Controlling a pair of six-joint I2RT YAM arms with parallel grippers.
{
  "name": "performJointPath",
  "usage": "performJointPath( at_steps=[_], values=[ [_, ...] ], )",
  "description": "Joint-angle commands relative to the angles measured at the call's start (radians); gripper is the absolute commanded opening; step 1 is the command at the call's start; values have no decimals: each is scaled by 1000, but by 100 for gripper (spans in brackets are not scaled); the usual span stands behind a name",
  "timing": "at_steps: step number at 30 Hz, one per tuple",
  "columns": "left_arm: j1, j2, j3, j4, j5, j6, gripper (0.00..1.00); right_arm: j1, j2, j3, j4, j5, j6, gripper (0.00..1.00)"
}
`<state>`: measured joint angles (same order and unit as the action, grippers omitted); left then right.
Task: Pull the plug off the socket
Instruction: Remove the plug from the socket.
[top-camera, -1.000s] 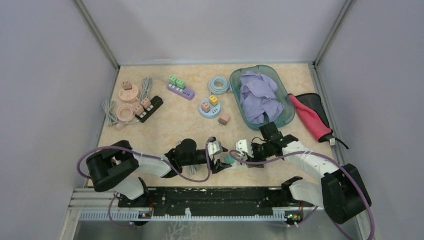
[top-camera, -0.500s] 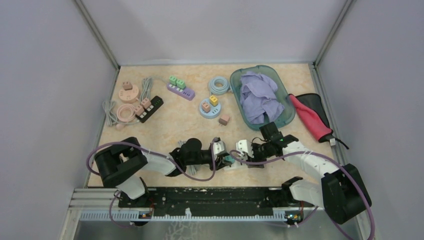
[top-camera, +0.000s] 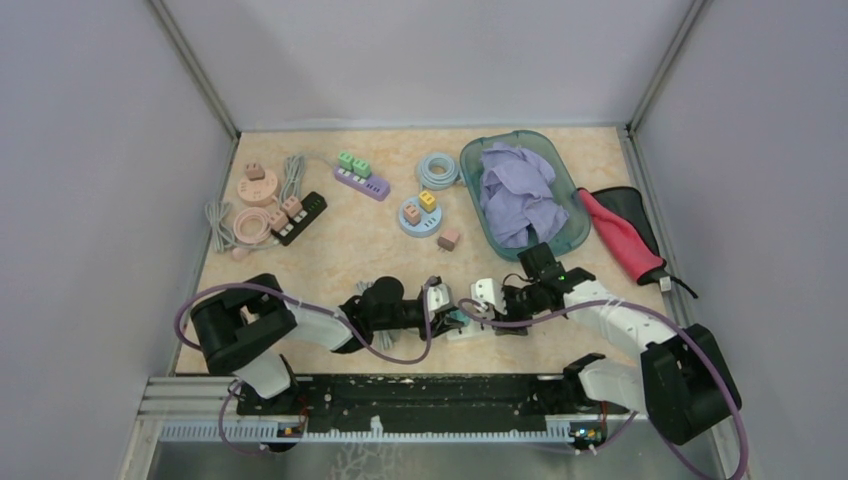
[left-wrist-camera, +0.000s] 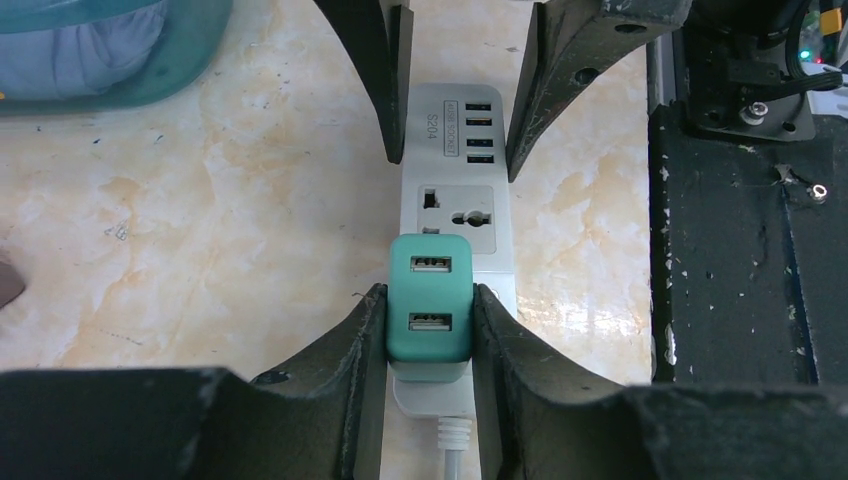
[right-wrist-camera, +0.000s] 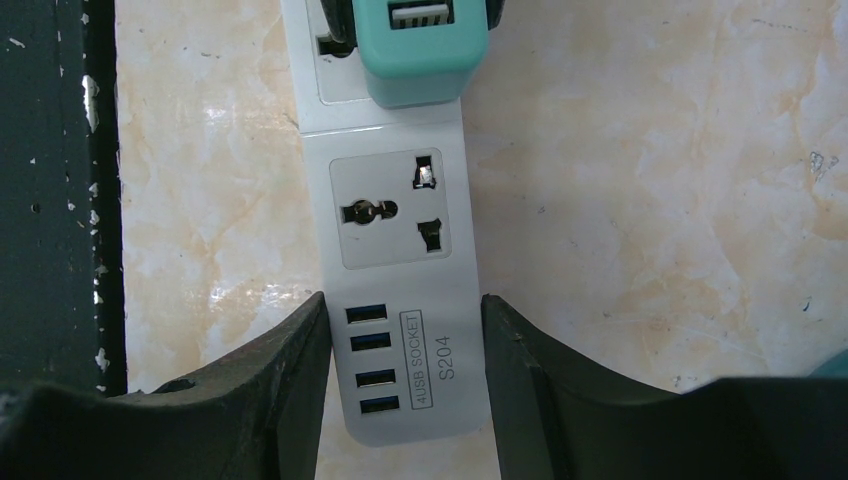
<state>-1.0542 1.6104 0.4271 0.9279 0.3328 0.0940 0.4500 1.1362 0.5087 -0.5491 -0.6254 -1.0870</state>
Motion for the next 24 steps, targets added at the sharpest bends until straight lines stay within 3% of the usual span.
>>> performJointPath(
  at_steps=[1,13,18,24],
  values=[
    [-18,-35,-11,81,-5,62,5,21,25,37,11,0,13,13],
    [-25,-29,8,95,-105,-137,1,40,40,44,12,10,27,2],
    [-26,-56,-44,116,-158,-76,1,41,43,47,11,15,30,0],
    [-26,-71,-104,157,-103,59,1,42,46,47,11,18,31,0]
  ],
)
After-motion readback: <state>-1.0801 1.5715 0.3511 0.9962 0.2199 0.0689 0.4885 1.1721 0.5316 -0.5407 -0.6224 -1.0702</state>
